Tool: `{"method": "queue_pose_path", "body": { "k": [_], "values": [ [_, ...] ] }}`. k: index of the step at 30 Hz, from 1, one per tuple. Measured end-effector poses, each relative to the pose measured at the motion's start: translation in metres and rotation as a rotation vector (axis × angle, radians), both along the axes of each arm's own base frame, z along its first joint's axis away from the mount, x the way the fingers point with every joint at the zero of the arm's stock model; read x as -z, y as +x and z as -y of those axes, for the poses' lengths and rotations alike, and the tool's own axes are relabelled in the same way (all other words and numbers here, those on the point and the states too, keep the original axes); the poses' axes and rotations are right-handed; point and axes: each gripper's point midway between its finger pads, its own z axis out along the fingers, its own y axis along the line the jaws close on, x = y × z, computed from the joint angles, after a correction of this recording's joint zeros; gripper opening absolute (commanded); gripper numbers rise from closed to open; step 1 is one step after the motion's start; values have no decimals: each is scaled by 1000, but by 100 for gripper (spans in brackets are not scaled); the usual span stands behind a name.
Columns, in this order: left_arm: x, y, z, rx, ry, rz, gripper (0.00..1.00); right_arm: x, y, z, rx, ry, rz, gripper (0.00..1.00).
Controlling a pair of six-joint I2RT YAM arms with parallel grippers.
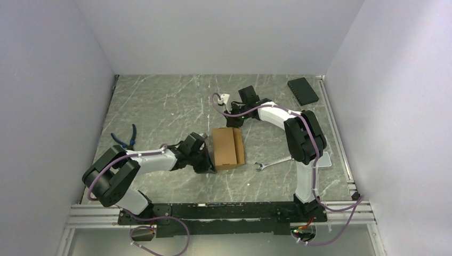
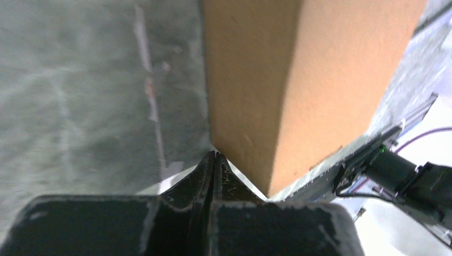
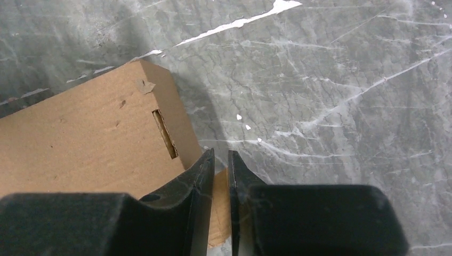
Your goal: Fold the paper box
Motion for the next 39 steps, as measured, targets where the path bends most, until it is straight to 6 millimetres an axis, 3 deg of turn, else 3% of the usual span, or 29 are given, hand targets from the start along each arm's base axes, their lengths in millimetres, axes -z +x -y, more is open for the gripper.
{"method": "queue_pose_path", "body": {
  "k": [10, 15, 18, 21, 25, 26, 28, 29, 32, 35, 37, 39],
  "values": [
    [-9, 51, -37, -151, 55, 12, 5, 11, -19, 20, 65, -62, -45, 18],
    [-21, 71, -42, -155, 65, 47, 6, 21, -36, 40, 176, -114, -105, 25],
    [-26, 77, -48, -157, 90, 77, 7, 16, -40, 49, 229, -127, -104, 29],
    [-39, 71, -57, -158, 95, 118, 8, -5, -37, 52, 256, -98, -73, 33],
    [-66, 52, -68, -166, 36, 207, 10, -53, -33, 52, 225, -7, 21, 49],
    [-73, 45, -71, -166, 12, 232, 10, -59, -34, 52, 214, 5, 33, 58],
    [-75, 30, -75, -158, -27, 247, 11, -77, -43, 51, 108, 41, 87, 89],
    [-73, 24, -76, -155, -39, 240, 12, -84, -53, 50, 22, 54, 119, 98],
    [-57, -2, -80, -146, -81, 186, 19, -87, -98, 49, -319, 60, 272, 100],
    [-43, -18, -84, -150, -93, 134, 26, -73, -140, 50, -577, 53, 384, 100],
    [-42, -24, -84, -157, -111, 124, 28, -62, -156, 47, -721, 36, 431, 99],
    [-44, -24, -82, -161, -136, 126, 28, -55, -157, 42, -809, 22, 469, 99]
  ]
}}
